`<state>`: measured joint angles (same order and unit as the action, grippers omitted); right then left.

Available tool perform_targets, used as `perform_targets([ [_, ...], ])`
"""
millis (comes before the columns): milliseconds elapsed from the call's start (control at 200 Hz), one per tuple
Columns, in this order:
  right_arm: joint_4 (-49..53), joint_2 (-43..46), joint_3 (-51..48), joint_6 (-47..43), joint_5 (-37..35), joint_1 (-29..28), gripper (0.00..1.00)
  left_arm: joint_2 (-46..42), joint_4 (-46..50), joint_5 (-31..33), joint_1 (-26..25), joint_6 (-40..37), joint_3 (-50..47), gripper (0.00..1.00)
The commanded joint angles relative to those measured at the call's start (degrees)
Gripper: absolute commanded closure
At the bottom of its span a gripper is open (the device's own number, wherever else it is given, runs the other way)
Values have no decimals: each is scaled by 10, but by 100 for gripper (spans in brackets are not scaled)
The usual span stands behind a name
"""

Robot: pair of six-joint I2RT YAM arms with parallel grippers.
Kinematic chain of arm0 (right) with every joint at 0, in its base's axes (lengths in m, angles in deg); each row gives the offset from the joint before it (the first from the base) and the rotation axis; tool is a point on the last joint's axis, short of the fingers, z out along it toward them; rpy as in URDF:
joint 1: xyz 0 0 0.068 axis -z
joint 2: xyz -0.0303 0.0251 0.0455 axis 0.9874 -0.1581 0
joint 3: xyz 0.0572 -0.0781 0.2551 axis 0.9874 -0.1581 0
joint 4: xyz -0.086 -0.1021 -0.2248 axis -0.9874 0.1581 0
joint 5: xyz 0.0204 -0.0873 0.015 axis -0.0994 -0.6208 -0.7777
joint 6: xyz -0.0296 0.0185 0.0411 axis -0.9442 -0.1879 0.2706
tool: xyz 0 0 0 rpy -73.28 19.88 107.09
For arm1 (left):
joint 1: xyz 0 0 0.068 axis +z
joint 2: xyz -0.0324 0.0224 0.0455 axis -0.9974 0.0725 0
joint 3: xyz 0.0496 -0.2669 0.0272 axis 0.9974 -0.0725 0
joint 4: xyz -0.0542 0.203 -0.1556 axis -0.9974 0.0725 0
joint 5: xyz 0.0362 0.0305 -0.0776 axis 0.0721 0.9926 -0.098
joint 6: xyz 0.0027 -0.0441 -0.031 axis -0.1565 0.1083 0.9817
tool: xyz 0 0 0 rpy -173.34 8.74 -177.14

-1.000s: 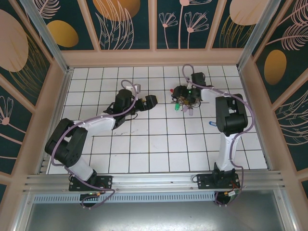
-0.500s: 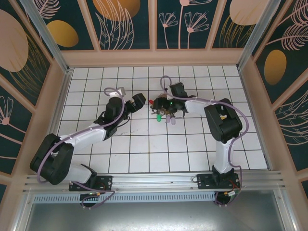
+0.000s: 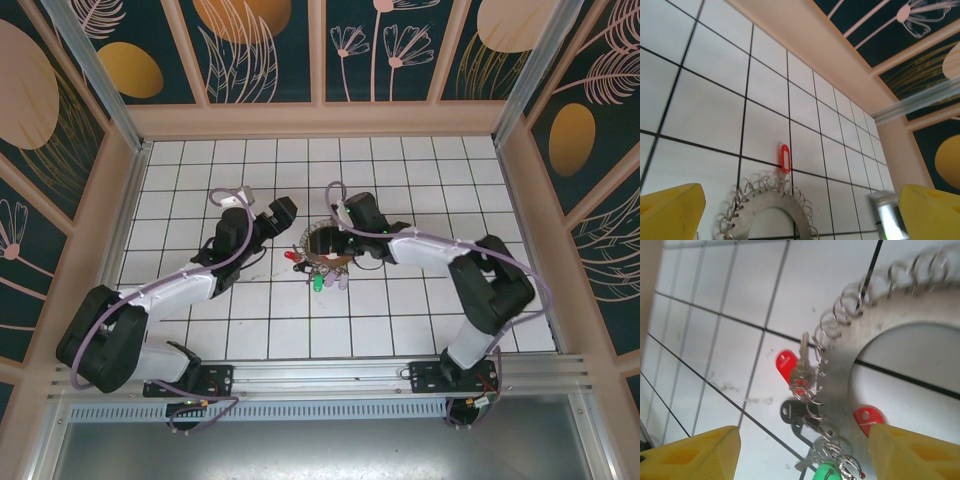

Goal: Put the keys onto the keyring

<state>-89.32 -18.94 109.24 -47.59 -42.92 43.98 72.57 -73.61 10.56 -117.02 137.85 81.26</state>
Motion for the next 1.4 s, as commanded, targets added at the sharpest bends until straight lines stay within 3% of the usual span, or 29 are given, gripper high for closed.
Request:
perform_targets([
  [0, -1, 55, -41, 41, -53, 45, 35, 38, -5, -73, 2, -11, 24, 1],
  [240, -73, 87, -154, 103, 12, 132, 40, 111, 24, -153, 1, -18, 49, 8],
  [546, -65, 13, -117, 90, 22, 134, 41, 188, 48, -194, 1, -18, 92, 20],
  [786, -48, -34, -79, 69, 24, 147, 42, 216, 53, -193, 1, -14, 101, 23],
  [1141, -60, -81, -63, 53, 90, 167, 54, 242, 47, -203, 2, -11, 104, 24],
  [1396, -87, -105, -61, 56, 120, 167, 59, 267, 28, -225, 1, -6, 109, 31],
])
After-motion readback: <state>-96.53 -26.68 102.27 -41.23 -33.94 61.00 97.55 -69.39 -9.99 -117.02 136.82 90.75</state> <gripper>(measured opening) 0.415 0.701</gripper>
